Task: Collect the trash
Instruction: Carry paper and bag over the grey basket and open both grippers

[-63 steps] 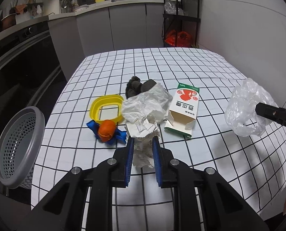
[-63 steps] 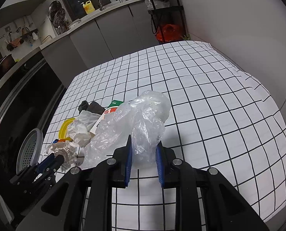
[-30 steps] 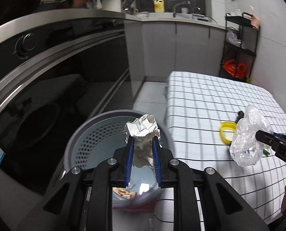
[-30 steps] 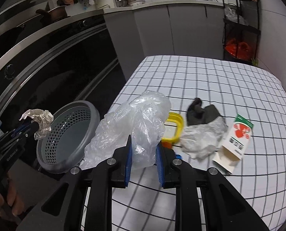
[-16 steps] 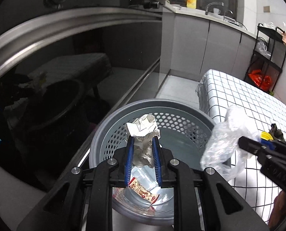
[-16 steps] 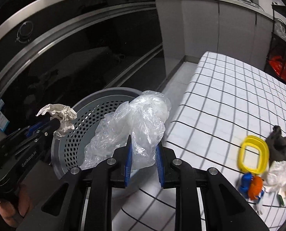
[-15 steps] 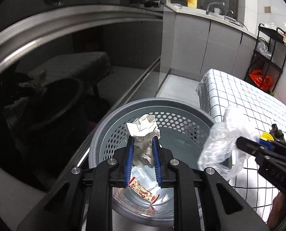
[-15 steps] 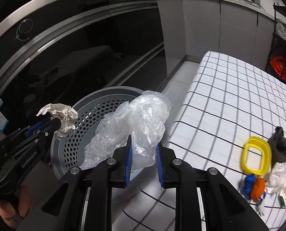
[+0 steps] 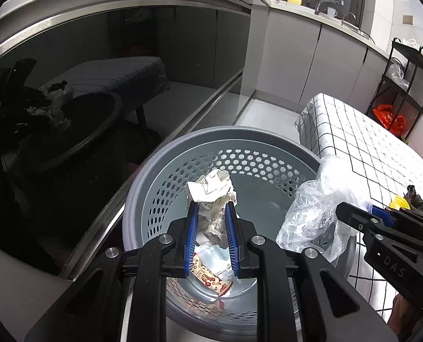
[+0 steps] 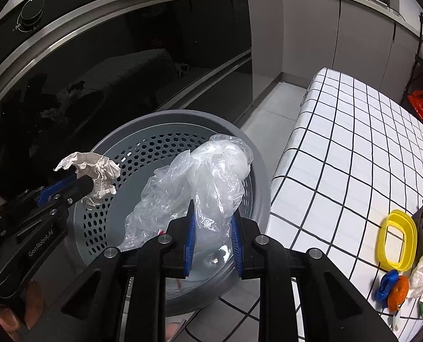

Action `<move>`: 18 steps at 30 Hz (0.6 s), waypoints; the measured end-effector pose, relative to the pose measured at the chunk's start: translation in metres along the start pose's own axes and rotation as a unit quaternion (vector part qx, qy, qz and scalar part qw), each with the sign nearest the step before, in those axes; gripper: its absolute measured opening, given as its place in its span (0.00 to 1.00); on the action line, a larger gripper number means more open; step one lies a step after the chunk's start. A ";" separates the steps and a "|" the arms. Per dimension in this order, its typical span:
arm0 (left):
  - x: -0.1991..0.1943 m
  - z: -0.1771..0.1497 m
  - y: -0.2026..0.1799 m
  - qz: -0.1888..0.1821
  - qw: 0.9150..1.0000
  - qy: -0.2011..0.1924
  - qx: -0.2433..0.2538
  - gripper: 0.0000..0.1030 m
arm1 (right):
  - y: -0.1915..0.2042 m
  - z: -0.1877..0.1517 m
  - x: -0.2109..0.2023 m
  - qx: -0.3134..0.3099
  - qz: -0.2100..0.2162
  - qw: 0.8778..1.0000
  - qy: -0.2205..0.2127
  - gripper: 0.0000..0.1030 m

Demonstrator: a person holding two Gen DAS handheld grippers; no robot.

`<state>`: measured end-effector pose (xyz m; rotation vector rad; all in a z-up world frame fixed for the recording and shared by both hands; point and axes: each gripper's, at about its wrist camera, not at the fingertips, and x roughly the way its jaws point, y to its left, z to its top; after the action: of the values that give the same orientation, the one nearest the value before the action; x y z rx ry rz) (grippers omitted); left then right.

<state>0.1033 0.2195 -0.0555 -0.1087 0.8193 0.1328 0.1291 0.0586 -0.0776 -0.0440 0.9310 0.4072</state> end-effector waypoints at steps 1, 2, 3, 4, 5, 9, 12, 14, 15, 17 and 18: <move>0.000 0.000 -0.001 0.002 1.000 -0.001 0.001 0.21 | 0.000 0.000 0.000 0.002 0.002 1.000 0.000 0.21; 0.000 -0.001 0.001 0.003 1.000 -0.001 0.001 0.22 | 0.001 -0.001 -0.001 0.004 0.003 1.000 0.000 0.21; 0.000 -0.001 0.001 0.003 1.000 -0.001 0.001 0.25 | 0.000 0.000 -0.001 0.006 0.004 1.000 0.000 0.21; -0.001 -0.002 0.002 0.003 1.000 -0.001 -0.001 0.25 | 0.000 0.000 -0.002 0.007 0.005 1.000 -0.003 0.21; -0.002 -0.002 0.003 0.004 1.000 -0.003 -0.005 0.28 | 0.000 -0.001 -0.003 0.006 0.005 1.000 -0.004 0.23; -0.004 -0.002 0.005 0.007 1.000 -0.006 -0.011 0.30 | 0.001 -0.003 -0.008 0.003 0.003 1.000 -0.013 0.48; -0.004 -0.002 0.006 0.009 1.000 -0.005 -0.012 0.33 | 0.000 -0.004 -0.014 0.002 -0.004 1.000 -0.028 0.54; -0.005 -0.003 0.007 0.009 1.000 -0.006 -0.015 0.39 | 0.000 -0.004 -0.015 0.004 -0.002 1.000 -0.028 0.54; -0.006 -0.003 0.007 0.009 1.000 -0.008 -0.016 0.43 | 0.000 -0.005 -0.016 0.005 -0.001 1.000 -0.027 0.54; -0.007 -0.003 0.007 0.007 1.000 -0.010 -0.017 0.43 | -0.001 -0.007 -0.016 0.006 -0.002 1.000 -0.026 0.54; -0.007 -0.003 0.007 0.007 1.000 -0.010 -0.016 0.43 | -0.002 -0.008 -0.017 0.007 -0.001 1.000 -0.026 0.54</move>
<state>0.0952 0.2252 -0.0524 -0.1305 0.7983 0.1601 0.1149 0.0500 -0.0696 -0.0211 0.8825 0.3973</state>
